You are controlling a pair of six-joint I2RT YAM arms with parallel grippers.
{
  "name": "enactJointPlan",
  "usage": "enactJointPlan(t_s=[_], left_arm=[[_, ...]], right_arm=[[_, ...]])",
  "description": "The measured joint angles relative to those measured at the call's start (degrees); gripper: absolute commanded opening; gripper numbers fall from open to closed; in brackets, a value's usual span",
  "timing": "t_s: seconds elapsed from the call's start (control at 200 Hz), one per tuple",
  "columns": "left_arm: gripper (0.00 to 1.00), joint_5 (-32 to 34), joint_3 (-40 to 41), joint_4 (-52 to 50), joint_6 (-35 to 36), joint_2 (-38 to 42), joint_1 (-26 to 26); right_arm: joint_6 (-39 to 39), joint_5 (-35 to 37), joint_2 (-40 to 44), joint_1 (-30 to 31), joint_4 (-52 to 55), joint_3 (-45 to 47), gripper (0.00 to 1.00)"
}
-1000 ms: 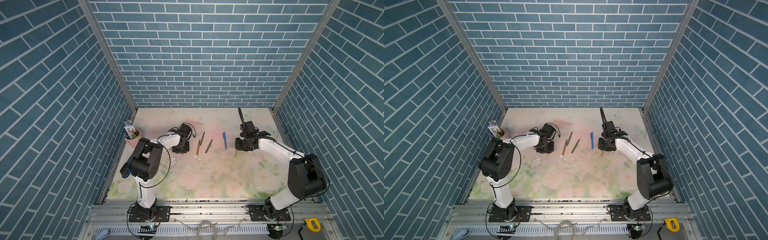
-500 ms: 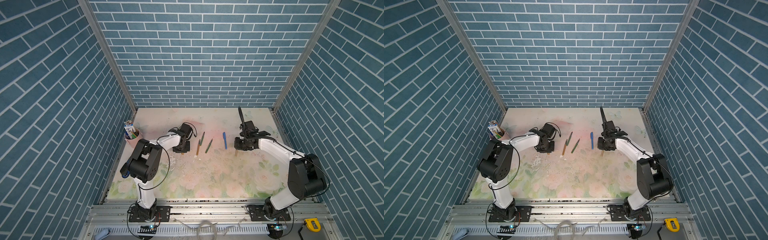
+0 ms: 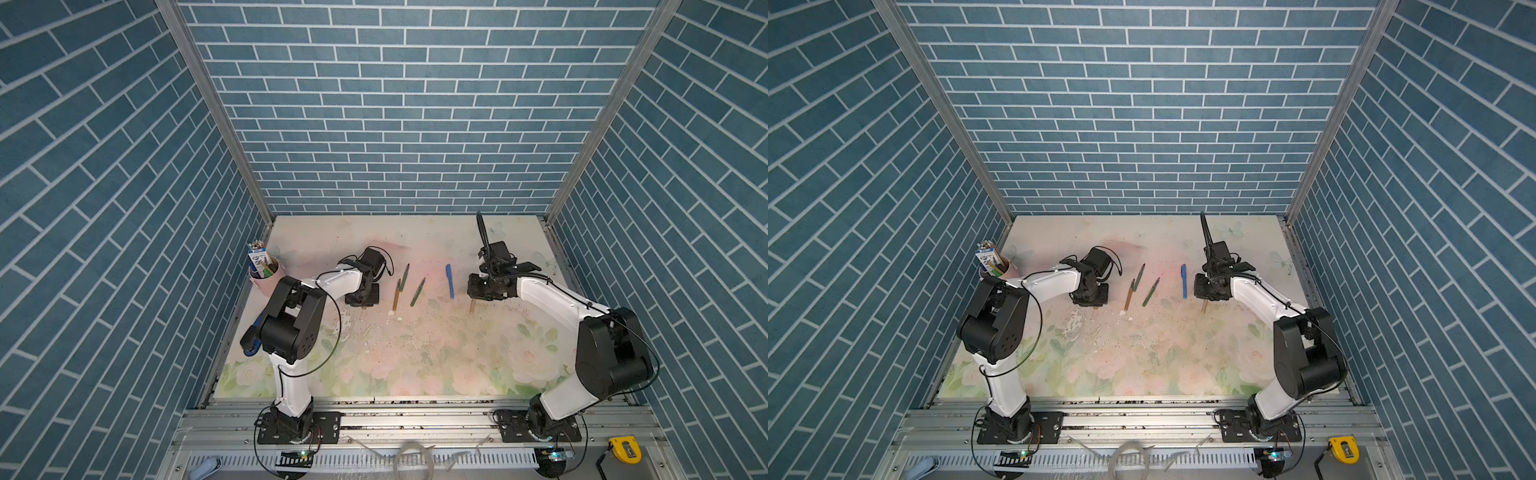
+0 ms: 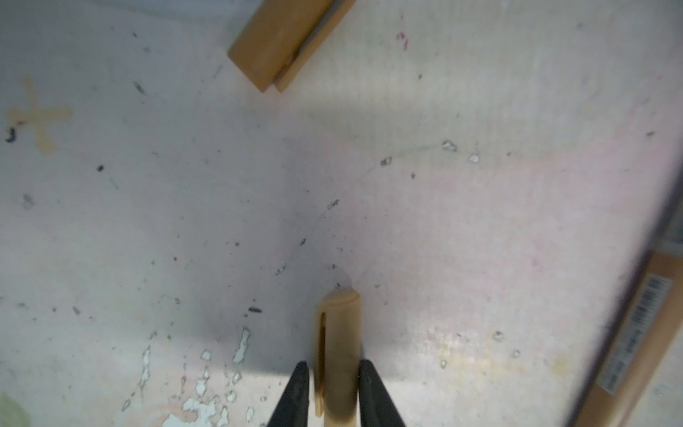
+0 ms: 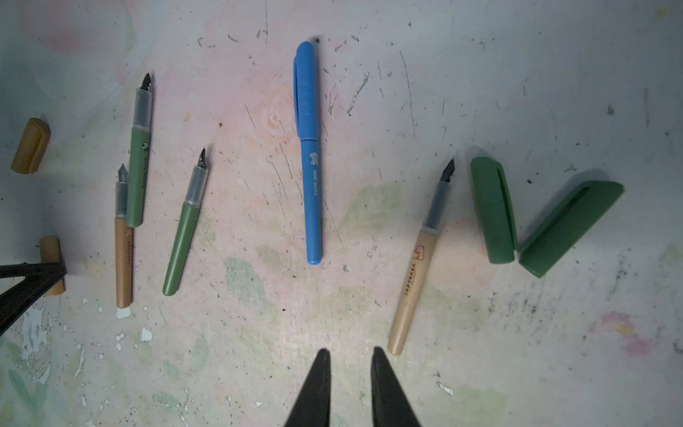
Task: Insert pens into pen caps
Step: Pick up the pen cap from the center of the table, then place the pen cap at the center of the table.
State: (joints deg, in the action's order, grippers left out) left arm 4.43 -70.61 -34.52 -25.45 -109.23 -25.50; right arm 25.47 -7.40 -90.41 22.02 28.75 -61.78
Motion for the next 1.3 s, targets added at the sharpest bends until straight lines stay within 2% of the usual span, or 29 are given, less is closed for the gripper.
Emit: enactJointPlan(t_s=[0.24, 0.725, 0.955, 1.14, 1.3], left_arm=[[0.20, 0.2, -0.2, 0.0, 0.6, -0.1, 0.0], [0.23, 1.3, -3.3, -3.4, 1.9, 1.5, -2.6], [0.23, 1.5, -9.4, -5.2, 1.5, 0.3, -9.5], [0.23, 0.9, -18.5, -5.6, 0.6, -5.4, -17.1], [0.23, -0.6, -24.1, -5.6, -0.1, -11.1, -21.4]], right_arm=[[0.0, -0.5, 0.0, 0.0, -0.3, 0.6, 0.22], [0.0, -0.5, 1.1, 0.0, -0.3, 0.6, 0.21], [0.0, 0.1, 1.1, 0.0, -0.3, 0.6, 0.21], [0.0, 2.3, 1.1, -0.6, 0.0, 0.7, 0.20], [0.0, 3.7, 1.0, -2.4, 0.3, 1.7, 0.20]])
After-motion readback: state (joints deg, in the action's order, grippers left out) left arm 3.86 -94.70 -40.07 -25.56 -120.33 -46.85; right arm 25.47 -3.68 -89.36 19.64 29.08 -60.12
